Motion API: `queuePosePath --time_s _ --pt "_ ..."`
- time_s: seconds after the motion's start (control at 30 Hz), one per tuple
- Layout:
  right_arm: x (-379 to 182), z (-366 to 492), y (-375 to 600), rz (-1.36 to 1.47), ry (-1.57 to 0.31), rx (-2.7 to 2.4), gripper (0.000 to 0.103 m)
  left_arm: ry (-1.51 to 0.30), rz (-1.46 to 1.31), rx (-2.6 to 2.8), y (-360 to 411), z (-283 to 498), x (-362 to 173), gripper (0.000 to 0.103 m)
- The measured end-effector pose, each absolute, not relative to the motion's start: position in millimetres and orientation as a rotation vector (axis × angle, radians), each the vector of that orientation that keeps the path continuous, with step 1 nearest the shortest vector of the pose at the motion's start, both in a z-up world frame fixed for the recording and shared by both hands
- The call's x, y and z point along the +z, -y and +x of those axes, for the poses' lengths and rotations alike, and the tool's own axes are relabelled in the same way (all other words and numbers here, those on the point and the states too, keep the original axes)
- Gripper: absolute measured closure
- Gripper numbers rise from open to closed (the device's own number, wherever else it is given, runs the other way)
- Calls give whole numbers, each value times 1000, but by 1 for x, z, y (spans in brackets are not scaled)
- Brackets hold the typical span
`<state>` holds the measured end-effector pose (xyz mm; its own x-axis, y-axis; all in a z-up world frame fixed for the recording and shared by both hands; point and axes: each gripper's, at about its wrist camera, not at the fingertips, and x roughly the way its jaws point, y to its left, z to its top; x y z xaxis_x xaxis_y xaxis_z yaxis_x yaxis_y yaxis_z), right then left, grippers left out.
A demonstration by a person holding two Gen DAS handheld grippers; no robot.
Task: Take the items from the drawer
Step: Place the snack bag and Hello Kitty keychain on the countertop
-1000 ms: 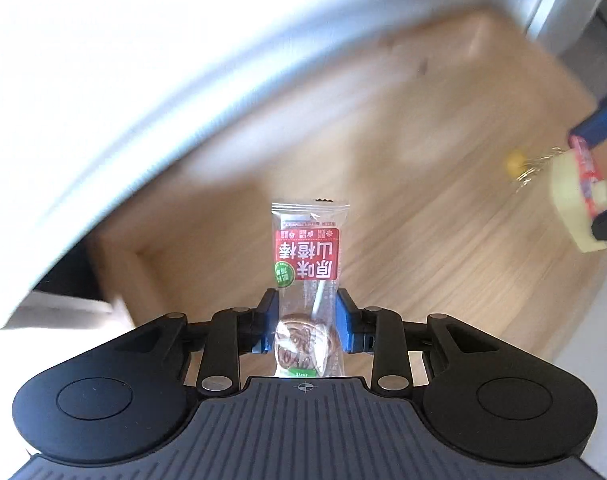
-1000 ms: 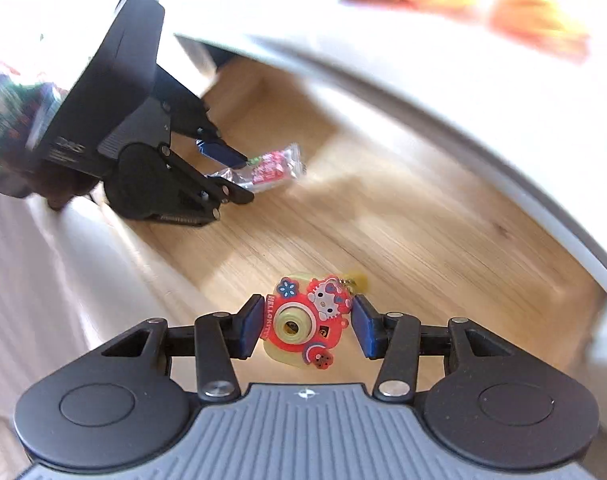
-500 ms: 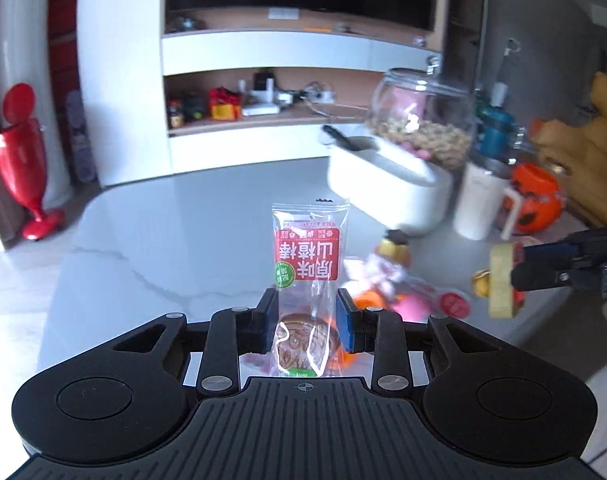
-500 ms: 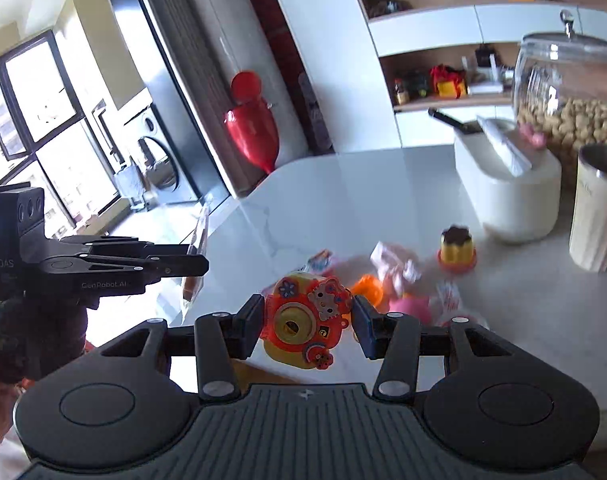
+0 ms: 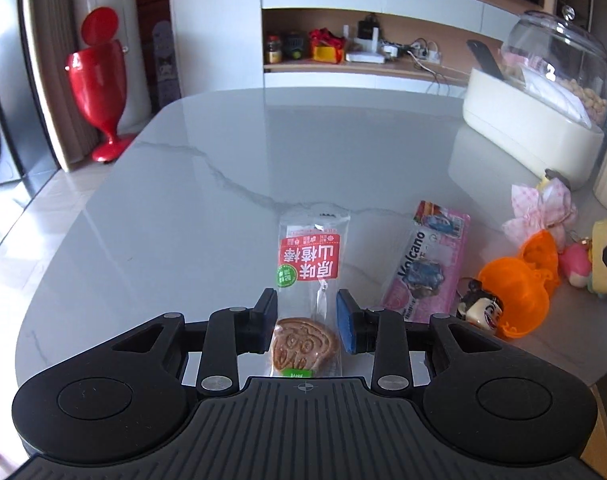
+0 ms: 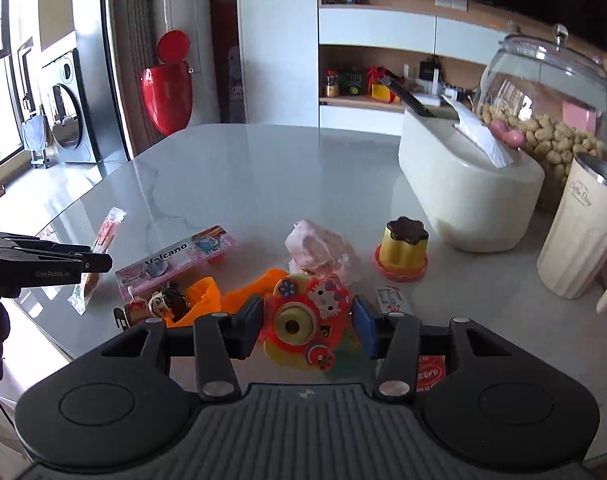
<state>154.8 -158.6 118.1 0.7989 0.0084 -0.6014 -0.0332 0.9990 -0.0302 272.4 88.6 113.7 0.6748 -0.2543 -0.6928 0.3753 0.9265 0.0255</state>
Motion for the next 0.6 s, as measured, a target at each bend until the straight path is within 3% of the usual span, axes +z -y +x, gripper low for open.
queuePosePath --time_s 0.07,0.2,0.37,0.6 --pt "118 156 156 -67 -624 21 55 -769 208 -386 -79 282 104 61" --pt "116 166 146 -145 -627 26 58 -754 194 -406 -72 286 94 59" --pt "110 169 140 -152 -648 33 55 -738 121 -398 -81 273 101 59" --pt "167 132 139 -128 -498 -2 49 -645 33 -289 -115 251 140 61"
